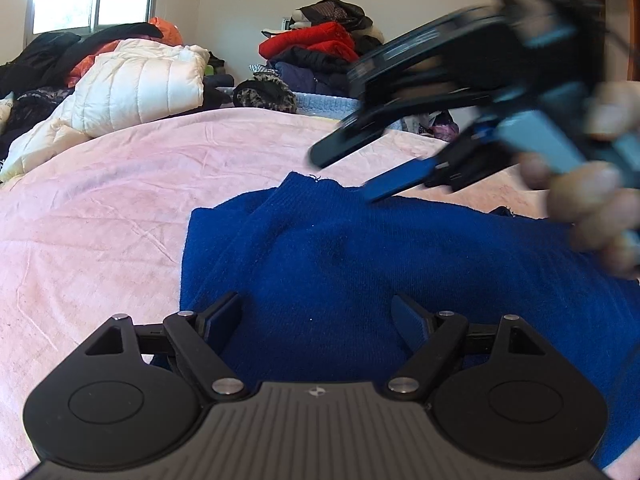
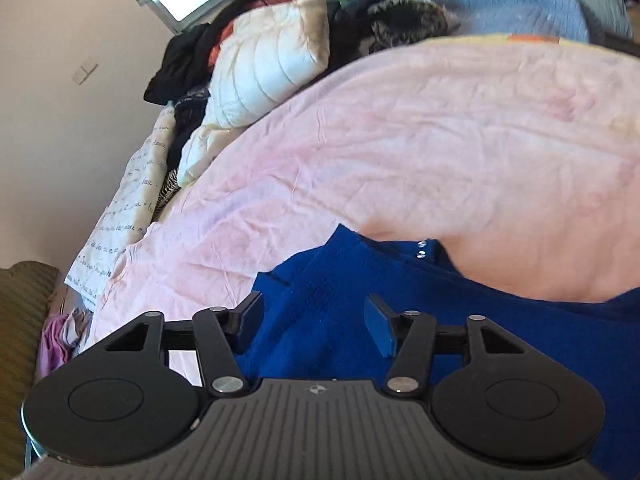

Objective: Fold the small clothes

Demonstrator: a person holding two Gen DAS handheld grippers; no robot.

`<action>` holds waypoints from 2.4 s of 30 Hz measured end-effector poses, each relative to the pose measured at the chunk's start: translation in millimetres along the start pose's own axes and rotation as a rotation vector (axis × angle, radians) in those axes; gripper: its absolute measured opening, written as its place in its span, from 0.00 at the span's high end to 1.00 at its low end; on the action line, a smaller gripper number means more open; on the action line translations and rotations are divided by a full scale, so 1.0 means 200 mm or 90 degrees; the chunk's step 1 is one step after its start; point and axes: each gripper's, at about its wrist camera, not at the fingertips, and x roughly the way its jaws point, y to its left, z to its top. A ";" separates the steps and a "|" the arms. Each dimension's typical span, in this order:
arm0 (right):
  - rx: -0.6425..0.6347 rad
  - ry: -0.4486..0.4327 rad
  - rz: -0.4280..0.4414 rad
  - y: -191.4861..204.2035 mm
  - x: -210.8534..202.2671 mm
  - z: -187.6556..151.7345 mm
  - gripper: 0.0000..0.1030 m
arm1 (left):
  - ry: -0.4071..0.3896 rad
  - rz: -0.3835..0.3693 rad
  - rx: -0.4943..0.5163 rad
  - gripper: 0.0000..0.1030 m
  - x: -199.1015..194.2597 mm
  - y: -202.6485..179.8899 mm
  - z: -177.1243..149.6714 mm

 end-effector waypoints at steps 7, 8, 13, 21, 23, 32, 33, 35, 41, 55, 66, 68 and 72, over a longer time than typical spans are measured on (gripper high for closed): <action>-0.022 0.021 -0.042 0.10 0.27 0.03 0.48 | -0.002 -0.013 -0.021 0.20 -0.01 0.03 0.00; -0.022 0.018 -0.048 0.12 0.29 0.04 0.42 | -0.002 -0.013 -0.021 0.20 -0.01 0.03 0.00; -0.087 0.014 -0.068 0.22 0.34 0.03 0.21 | -0.001 -0.020 -0.028 0.20 -0.01 0.04 -0.01; -0.017 -0.148 -0.005 -0.04 -0.43 -0.22 0.34 | -0.008 -0.037 -0.043 0.19 -0.03 0.07 -0.01; -0.014 -0.167 -0.052 -0.20 -0.67 -0.30 0.34 | -0.011 -0.034 -0.032 0.19 -0.06 0.07 0.00; -0.024 -0.100 -0.230 -0.63 -0.91 -0.55 0.33 | 0.002 -0.121 -0.062 0.19 -0.11 -0.05 0.09; -0.038 -0.075 -0.272 -0.65 -0.86 -0.60 0.33 | 0.024 -0.119 -0.047 0.19 -0.08 -0.08 0.08; -0.091 -0.093 -0.277 -0.65 -0.84 -0.68 0.33 | 0.076 -0.091 -0.031 0.19 0.01 -0.10 0.06; -0.005 -0.148 -0.234 -0.65 -1.03 -0.77 0.28 | 0.042 -0.066 -0.042 0.19 -0.11 -0.06 0.04; 0.372 -0.159 0.072 -0.99 -1.33 -1.32 0.17 | 0.104 -0.202 -0.573 0.19 -0.49 0.57 -0.29; 0.344 -0.108 0.102 -0.86 -1.11 -1.12 0.17 | 0.126 -0.224 -0.657 0.19 -0.33 0.49 -0.25; 0.343 -0.104 0.090 -0.84 -1.14 -1.14 0.15 | 0.130 -0.213 -0.647 0.19 -0.37 0.49 -0.25; 0.349 -0.112 0.076 -0.86 -1.22 -1.24 0.15 | 0.134 -0.186 -0.669 0.19 -0.49 0.53 -0.33</action>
